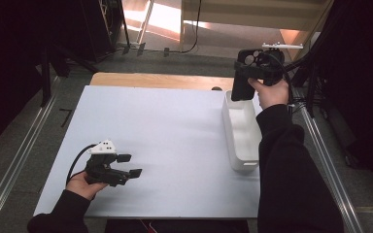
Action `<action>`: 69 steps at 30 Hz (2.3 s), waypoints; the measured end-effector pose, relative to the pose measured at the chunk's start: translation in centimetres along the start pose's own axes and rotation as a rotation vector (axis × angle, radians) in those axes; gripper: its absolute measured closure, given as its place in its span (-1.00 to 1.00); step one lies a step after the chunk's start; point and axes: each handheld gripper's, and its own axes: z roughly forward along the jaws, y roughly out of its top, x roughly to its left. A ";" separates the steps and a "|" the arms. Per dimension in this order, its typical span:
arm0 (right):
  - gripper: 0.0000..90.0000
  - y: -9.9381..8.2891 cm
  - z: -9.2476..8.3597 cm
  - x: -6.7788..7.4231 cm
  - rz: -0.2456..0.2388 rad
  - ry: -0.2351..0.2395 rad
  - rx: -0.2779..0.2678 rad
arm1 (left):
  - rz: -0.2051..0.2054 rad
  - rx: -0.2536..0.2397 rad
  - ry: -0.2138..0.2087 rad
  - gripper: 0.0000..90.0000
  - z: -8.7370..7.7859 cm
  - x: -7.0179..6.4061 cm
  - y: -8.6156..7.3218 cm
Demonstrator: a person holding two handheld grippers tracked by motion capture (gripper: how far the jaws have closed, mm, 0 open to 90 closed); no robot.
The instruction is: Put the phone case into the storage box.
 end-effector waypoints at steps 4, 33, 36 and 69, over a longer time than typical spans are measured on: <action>-0.73 0.6 0.9 -0.5 0.009 -0.012 -0.003 | -0.007 0.007 0.001 -0.44 0.0 0.0 0.0; -0.73 -1.6 6.3 -1.1 0.027 -0.130 -0.004 | -0.009 0.014 -0.007 -0.44 0.3 0.2 0.1; -0.73 -1.8 6.6 -1.0 0.016 -0.134 0.003 | -0.009 0.015 -0.010 -0.44 0.2 0.2 0.1; -0.73 -7.3 9.8 -2.7 0.072 -0.127 0.078 | -0.006 0.013 -0.015 -0.44 0.4 0.2 0.1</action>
